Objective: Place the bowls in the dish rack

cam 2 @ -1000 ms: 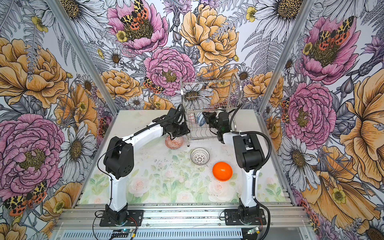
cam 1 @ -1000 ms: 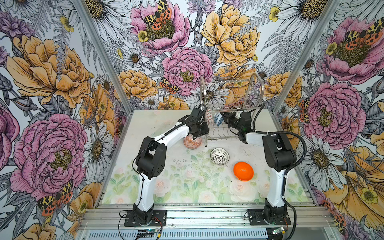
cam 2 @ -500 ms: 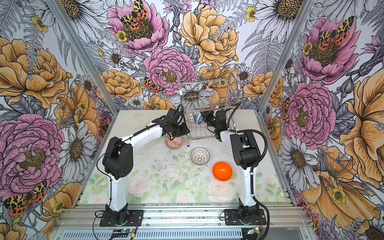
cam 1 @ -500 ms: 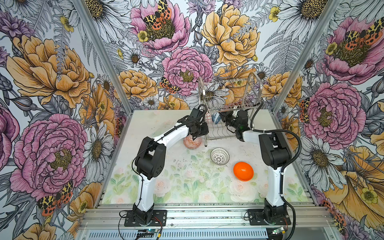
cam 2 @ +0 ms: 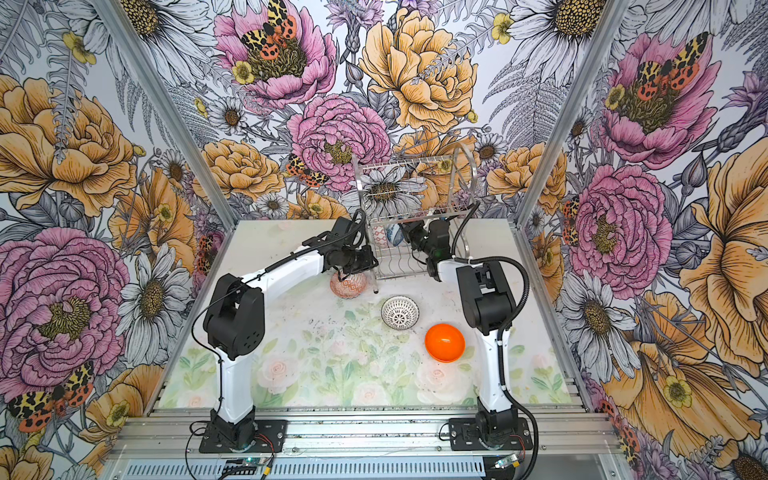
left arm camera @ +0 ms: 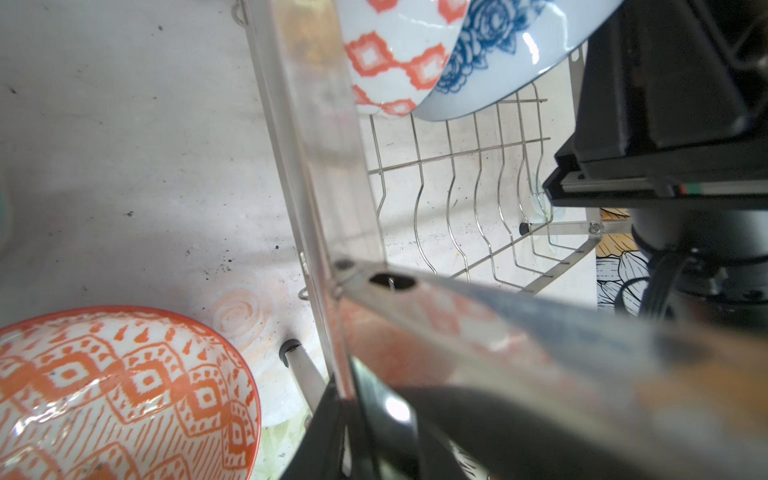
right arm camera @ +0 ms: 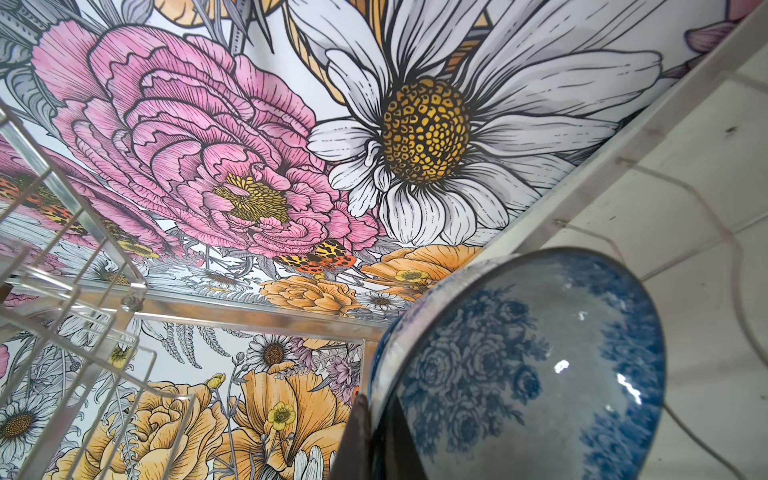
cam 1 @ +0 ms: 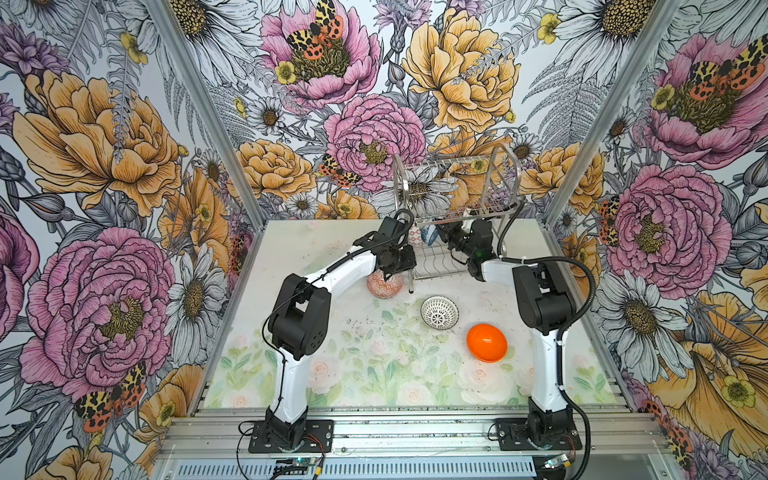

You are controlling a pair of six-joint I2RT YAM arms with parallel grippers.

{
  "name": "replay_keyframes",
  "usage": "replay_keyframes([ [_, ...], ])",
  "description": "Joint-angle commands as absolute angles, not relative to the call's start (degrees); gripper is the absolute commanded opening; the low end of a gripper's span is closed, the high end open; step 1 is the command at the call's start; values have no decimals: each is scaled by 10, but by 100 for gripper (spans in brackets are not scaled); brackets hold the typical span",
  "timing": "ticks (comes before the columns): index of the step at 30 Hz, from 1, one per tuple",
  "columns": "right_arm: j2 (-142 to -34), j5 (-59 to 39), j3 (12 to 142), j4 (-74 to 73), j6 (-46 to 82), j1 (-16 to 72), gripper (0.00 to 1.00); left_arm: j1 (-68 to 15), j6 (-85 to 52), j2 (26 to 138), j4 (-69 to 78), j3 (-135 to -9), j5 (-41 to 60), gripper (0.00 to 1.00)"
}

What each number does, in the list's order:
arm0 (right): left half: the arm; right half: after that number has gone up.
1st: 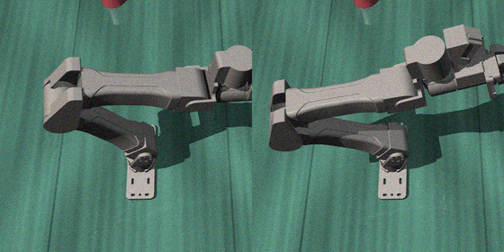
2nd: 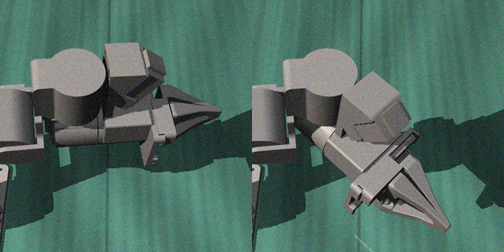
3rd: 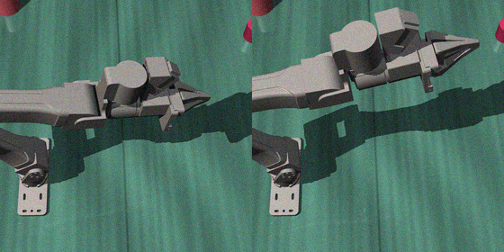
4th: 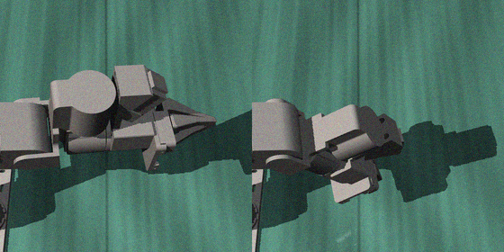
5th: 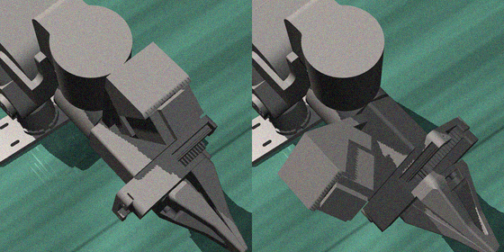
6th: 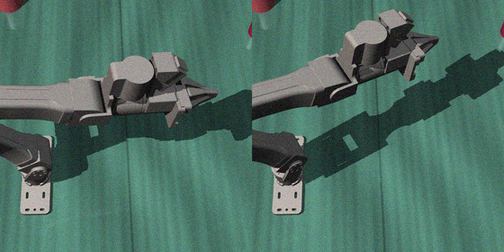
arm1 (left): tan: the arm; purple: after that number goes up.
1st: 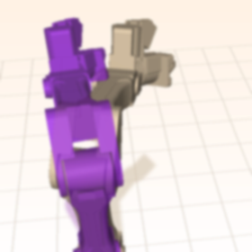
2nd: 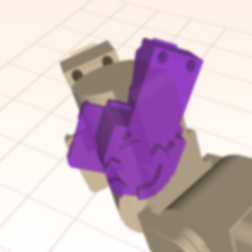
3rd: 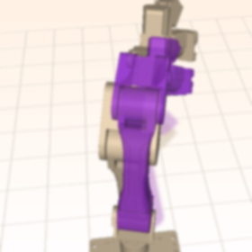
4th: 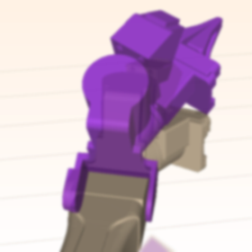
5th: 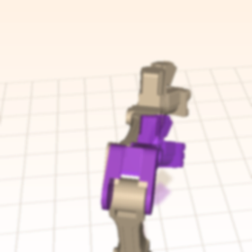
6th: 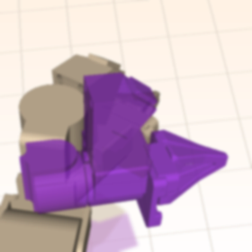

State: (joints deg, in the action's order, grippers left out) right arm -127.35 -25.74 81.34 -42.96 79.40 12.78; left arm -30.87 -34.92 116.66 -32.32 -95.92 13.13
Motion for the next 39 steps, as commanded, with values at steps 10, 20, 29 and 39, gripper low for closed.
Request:
replay_keyframes([
  [10,-1324,-290,828,-435,787,142,5,-288,-372,1175,-415,-935,126,18],
  [20,-1340,-322,838,-426,767,142,7,-284,-372,1179,-417,-935,128,18],
  [29,-1356,-347,849,-408,745,142,9,-283,-371,1182,-419,-934,131,18],
  [39,-1364,-354,853,-388,727,135,10,-281,-371,1185,-423,-936,133,17],
])
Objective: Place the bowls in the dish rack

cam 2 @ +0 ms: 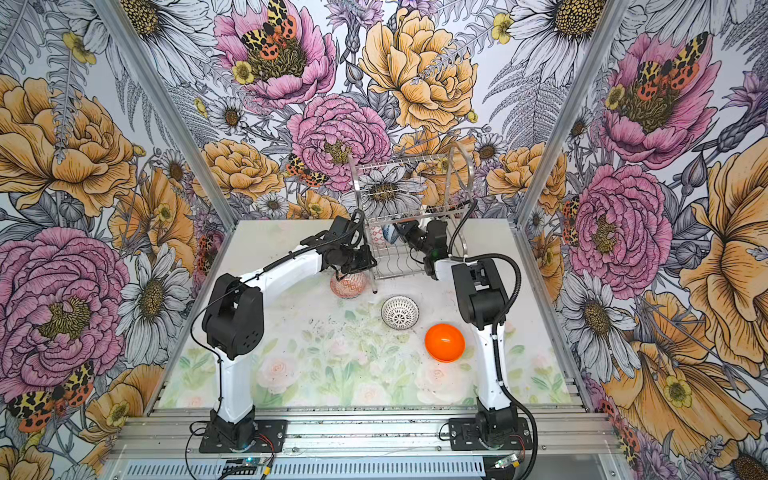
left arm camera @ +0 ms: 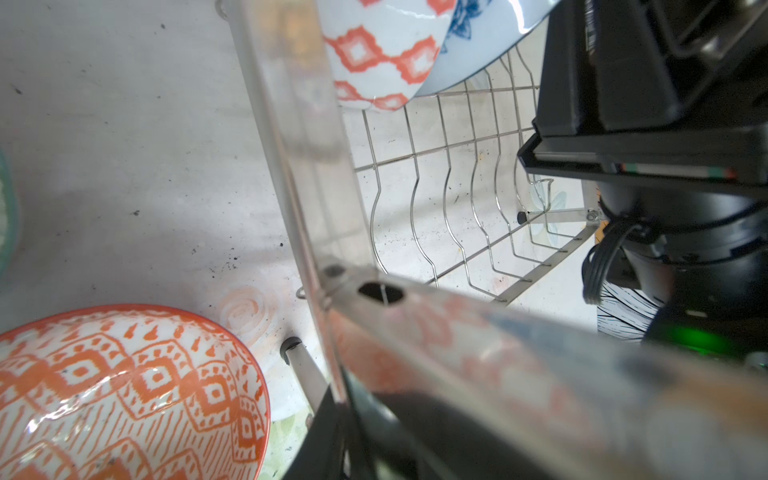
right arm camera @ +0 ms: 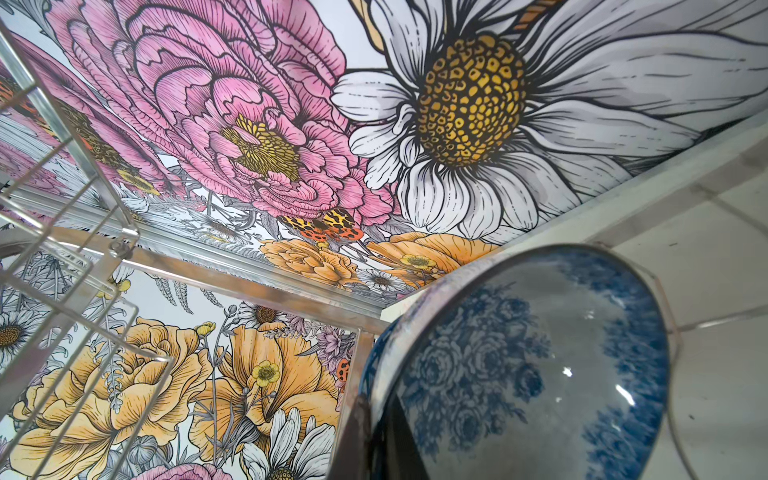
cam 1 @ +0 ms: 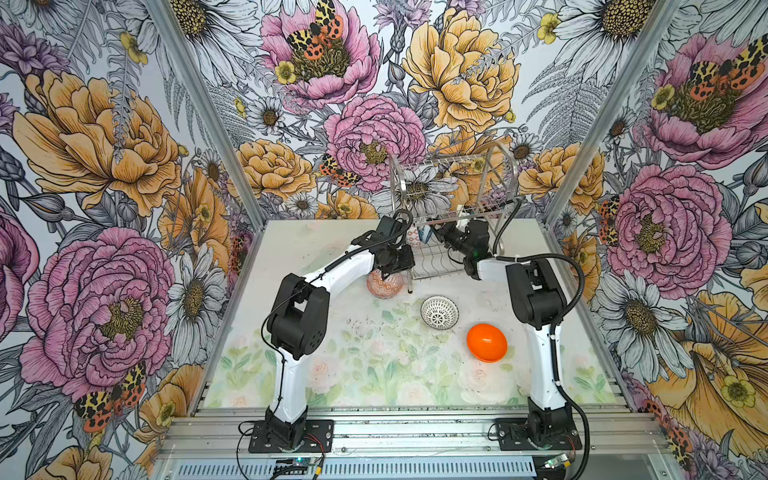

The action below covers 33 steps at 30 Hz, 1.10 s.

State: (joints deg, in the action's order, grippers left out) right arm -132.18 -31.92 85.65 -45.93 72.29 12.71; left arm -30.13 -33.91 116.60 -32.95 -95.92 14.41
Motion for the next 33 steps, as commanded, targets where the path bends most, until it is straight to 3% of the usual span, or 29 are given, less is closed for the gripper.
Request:
replay_keyframes([
  [1,-1365,-354,856,-385,725,134,10,-281,-371,1186,-424,-935,133,17],
  [33,-1361,-390,897,-224,617,124,13,-271,-372,1199,-427,-947,135,17],
])
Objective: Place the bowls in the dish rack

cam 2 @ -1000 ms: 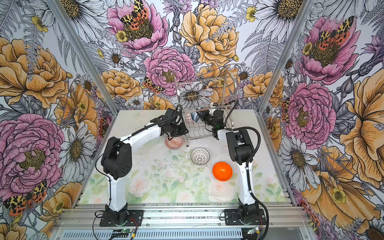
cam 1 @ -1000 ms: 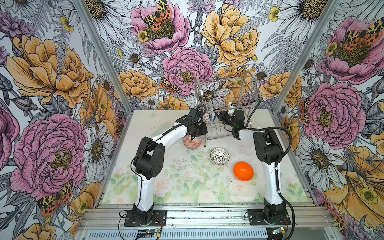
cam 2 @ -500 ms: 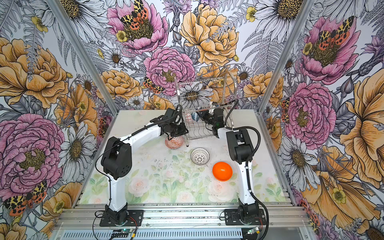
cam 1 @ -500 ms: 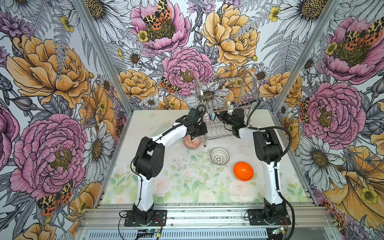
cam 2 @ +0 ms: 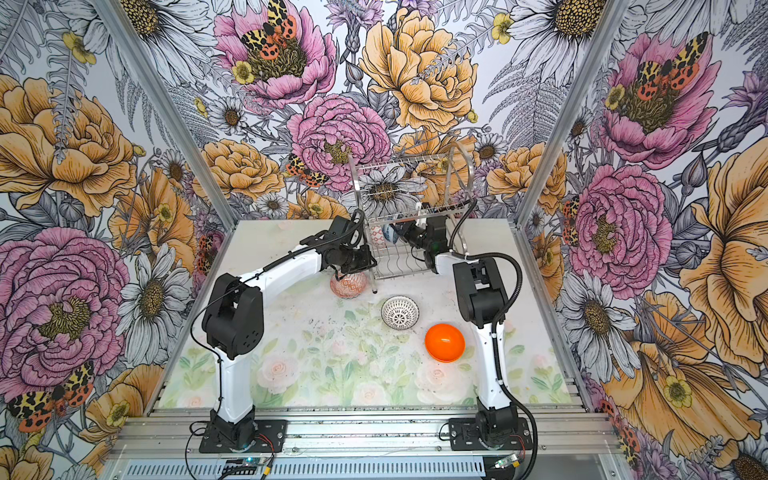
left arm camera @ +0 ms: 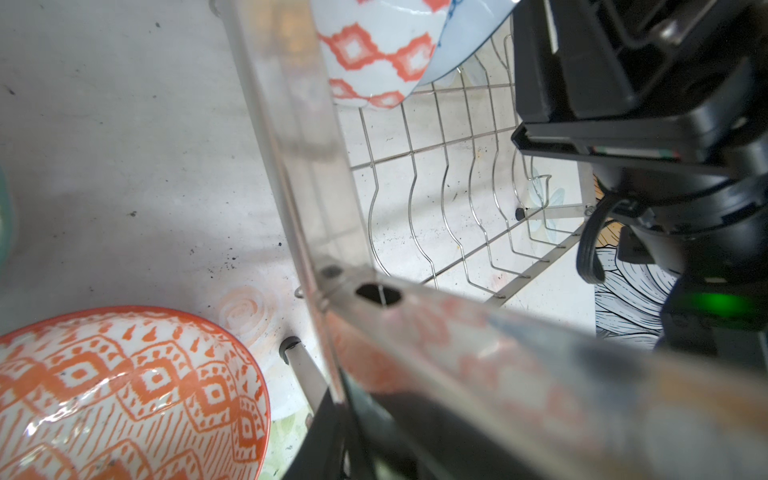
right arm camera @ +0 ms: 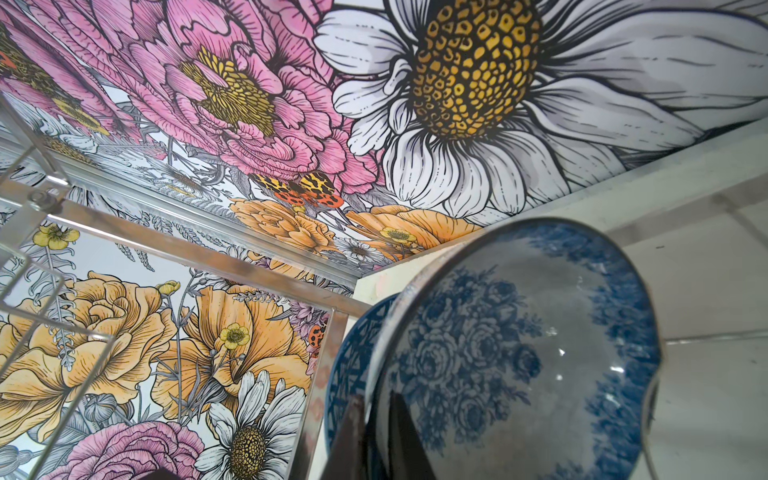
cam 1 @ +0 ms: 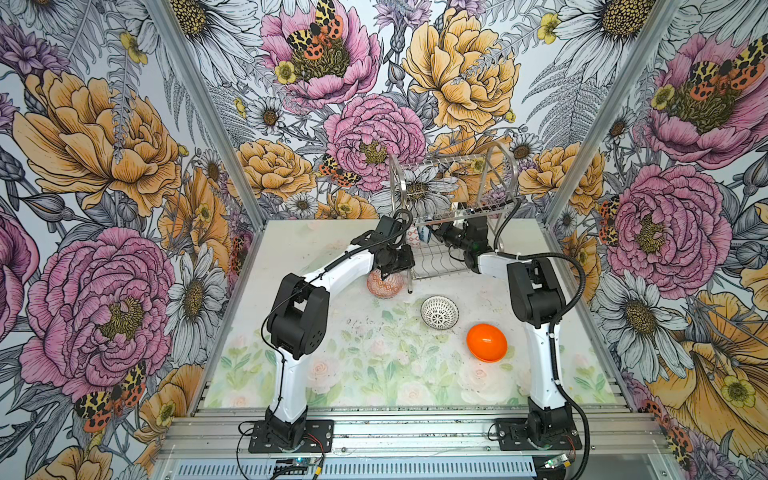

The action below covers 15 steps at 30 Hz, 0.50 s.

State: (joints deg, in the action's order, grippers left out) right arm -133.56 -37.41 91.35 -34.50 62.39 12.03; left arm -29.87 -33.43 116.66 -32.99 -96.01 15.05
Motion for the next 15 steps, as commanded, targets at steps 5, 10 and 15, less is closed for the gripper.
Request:
replay_keyframes([
  [5,-1356,-393,894,-212,607,124,14,-271,-373,1199,-427,-947,134,17],
  [10,-1348,-394,886,-198,589,124,16,-272,-375,1199,-426,-946,134,17],
  [15,-1340,-394,876,-192,580,122,16,-273,-375,1200,-427,-948,134,17],
])
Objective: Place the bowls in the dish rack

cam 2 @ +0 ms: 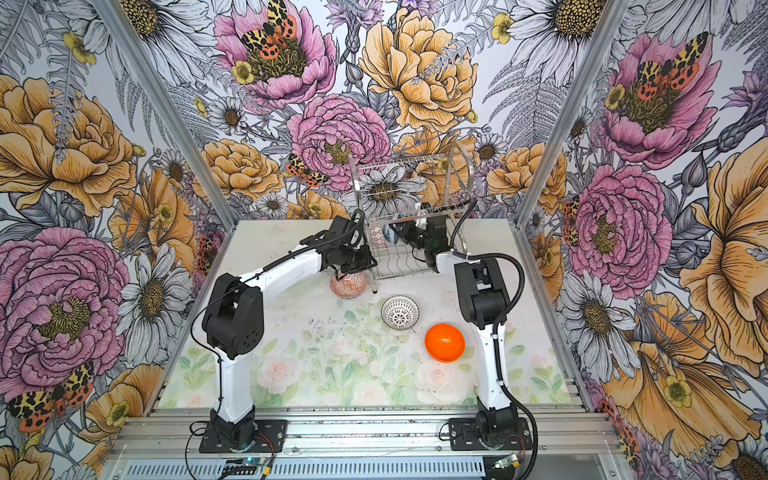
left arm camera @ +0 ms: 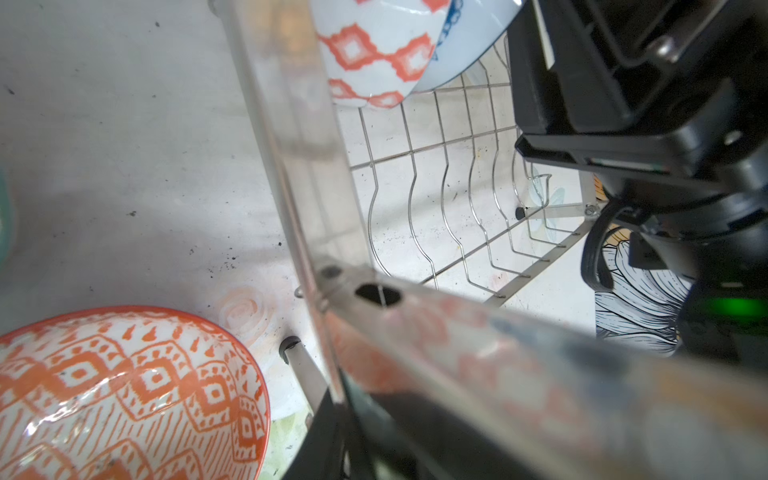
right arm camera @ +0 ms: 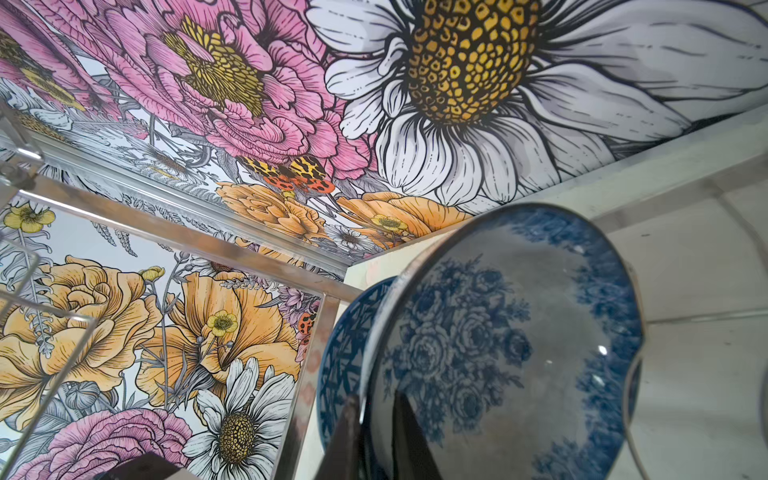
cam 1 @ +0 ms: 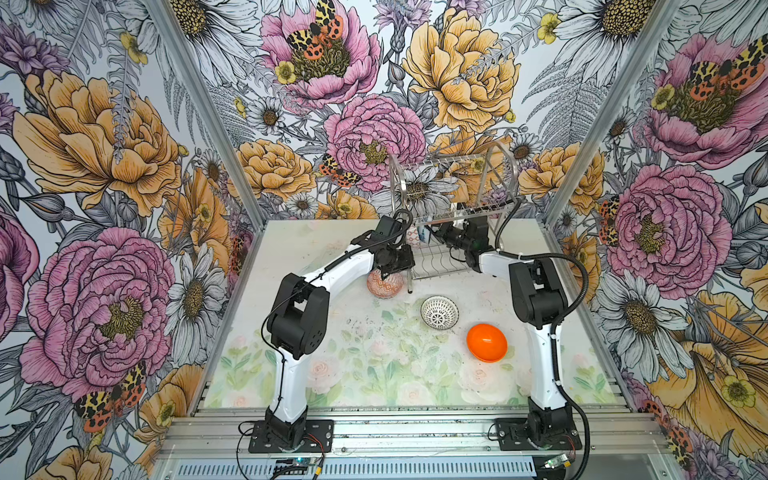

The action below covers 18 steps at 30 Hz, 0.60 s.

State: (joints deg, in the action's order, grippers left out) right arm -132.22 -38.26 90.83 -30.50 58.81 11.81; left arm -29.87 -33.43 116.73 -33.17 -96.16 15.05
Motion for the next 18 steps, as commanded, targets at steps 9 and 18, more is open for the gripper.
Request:
replay_keyframes([
  [9,-1324,-394,862,-170,556,122,17,-278,-377,1201,-427,-950,131,17],
  [18,-1305,-387,842,-135,521,122,17,-284,-381,1202,-427,-951,129,17],
])
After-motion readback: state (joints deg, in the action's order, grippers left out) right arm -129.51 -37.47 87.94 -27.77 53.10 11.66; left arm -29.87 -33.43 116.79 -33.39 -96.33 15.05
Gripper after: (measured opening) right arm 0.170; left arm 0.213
